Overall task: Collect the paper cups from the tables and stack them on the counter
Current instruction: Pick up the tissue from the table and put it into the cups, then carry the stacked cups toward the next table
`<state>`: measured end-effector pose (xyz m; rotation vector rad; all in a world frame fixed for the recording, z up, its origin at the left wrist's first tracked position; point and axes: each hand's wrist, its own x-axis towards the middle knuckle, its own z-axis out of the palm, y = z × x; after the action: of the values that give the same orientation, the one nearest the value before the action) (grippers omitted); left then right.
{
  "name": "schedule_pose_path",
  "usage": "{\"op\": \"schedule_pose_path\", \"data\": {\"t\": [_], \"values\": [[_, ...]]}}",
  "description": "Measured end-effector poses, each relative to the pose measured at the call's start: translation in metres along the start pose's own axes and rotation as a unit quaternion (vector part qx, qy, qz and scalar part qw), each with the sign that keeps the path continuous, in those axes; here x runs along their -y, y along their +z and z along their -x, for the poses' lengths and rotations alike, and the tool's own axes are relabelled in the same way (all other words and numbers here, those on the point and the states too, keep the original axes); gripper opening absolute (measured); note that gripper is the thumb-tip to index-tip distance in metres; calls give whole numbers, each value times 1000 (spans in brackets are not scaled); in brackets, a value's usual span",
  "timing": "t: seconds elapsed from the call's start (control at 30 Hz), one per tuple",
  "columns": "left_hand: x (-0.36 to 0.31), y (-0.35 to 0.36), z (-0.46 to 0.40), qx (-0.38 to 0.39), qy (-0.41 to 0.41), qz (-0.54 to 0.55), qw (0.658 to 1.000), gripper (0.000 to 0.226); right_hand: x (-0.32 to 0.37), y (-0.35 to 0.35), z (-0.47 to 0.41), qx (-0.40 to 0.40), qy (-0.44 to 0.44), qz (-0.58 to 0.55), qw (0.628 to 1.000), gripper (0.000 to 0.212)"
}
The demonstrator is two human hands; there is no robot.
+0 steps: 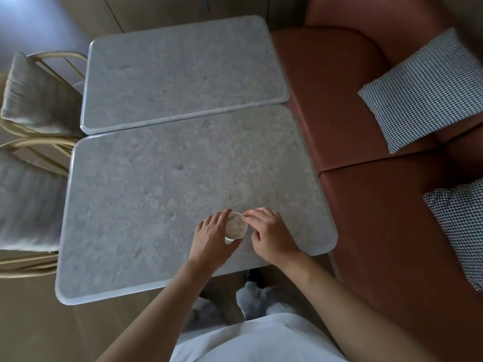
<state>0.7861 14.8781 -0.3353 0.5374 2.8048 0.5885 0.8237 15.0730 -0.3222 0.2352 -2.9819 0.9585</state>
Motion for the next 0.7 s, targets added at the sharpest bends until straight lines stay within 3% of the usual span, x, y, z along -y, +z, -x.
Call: {"op": "schedule_pose_path", "data": {"t": [0.27,0.47,0.7], "values": [[37,-68,23,-93,-89,30,991,84,44,12,-54,23,-31,-45,998,53],[69,-138,45,-193,-174,162,952,88,113,22,-102,65,-102,-90,989,67],[126,-219,79,-269,-185,247,912,81,214,39,-148,80,-129,-141,978,69]]}}
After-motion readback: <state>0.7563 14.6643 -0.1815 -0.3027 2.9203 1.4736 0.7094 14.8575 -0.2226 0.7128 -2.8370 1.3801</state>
